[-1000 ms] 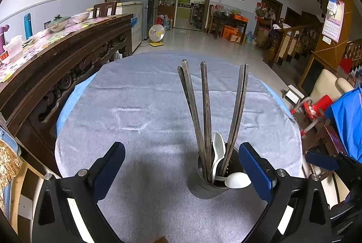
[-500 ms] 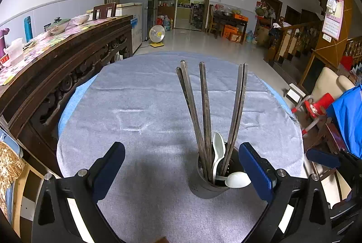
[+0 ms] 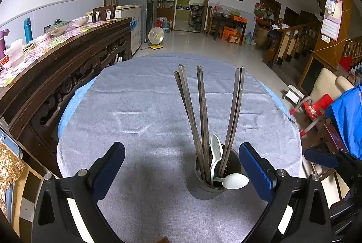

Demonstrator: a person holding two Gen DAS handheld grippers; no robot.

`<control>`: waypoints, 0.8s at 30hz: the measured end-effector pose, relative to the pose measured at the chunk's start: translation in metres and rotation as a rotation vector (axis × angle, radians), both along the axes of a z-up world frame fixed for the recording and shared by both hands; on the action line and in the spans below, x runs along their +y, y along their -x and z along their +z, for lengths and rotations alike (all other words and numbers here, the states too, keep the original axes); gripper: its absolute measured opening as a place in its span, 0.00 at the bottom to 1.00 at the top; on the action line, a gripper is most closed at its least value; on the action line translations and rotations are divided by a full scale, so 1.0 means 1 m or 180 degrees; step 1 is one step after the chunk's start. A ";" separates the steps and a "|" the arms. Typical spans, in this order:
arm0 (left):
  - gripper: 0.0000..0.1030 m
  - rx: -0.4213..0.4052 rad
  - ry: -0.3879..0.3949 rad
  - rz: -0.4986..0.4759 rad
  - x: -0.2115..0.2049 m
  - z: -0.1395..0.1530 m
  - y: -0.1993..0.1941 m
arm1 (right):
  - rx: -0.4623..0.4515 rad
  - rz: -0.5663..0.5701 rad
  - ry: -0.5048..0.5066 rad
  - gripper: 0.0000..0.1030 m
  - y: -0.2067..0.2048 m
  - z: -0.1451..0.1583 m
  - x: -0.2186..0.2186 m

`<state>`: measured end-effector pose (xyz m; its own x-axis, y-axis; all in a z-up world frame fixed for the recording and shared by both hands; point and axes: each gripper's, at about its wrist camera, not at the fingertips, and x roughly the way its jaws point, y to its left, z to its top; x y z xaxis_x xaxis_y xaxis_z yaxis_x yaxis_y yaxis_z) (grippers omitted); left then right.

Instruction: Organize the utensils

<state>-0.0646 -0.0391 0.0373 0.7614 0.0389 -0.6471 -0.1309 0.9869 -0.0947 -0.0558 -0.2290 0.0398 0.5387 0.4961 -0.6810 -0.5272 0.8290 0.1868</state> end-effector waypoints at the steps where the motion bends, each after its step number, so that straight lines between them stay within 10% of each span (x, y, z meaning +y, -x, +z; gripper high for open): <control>1: 0.98 -0.0002 -0.0011 -0.0004 0.000 0.000 0.000 | -0.0001 0.0001 0.0002 0.88 0.000 0.000 0.000; 24: 0.99 0.0077 0.0007 0.0002 0.000 -0.003 -0.008 | 0.0039 0.0040 0.0028 0.89 -0.006 -0.002 0.003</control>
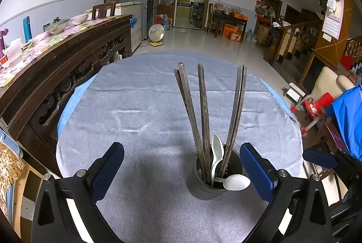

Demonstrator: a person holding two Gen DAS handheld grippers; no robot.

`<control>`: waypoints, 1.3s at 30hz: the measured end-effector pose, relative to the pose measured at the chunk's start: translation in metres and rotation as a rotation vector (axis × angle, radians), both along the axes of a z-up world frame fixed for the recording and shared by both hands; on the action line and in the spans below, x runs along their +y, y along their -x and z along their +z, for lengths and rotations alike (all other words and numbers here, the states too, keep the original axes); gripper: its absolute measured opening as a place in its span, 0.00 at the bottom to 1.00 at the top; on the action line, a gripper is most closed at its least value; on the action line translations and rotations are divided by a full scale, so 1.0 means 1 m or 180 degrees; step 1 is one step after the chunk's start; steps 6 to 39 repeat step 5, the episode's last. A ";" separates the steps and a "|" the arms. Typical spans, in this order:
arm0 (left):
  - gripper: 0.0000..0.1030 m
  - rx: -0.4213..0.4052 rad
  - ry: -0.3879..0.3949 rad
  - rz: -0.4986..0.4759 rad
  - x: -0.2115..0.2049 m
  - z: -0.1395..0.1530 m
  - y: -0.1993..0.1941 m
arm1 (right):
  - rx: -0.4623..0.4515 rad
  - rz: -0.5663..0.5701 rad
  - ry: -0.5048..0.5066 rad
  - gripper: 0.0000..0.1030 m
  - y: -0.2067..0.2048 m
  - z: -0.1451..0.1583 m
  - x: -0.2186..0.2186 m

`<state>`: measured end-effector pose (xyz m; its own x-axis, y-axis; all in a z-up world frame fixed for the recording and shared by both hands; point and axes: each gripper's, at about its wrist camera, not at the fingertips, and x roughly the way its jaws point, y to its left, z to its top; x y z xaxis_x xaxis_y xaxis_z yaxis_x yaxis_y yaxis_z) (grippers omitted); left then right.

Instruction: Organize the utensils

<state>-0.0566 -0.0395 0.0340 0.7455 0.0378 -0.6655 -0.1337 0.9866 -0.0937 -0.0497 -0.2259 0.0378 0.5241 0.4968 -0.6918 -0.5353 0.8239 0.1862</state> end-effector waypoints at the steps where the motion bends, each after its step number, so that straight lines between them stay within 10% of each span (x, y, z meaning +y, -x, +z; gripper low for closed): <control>1: 0.99 0.0002 0.0001 0.0001 0.000 0.000 0.000 | 0.0003 0.0003 0.0000 0.89 0.000 0.000 0.000; 39: 0.99 -0.0010 -0.0026 -0.0008 -0.001 0.000 0.000 | 0.0004 0.0011 0.0003 0.89 -0.001 -0.001 0.000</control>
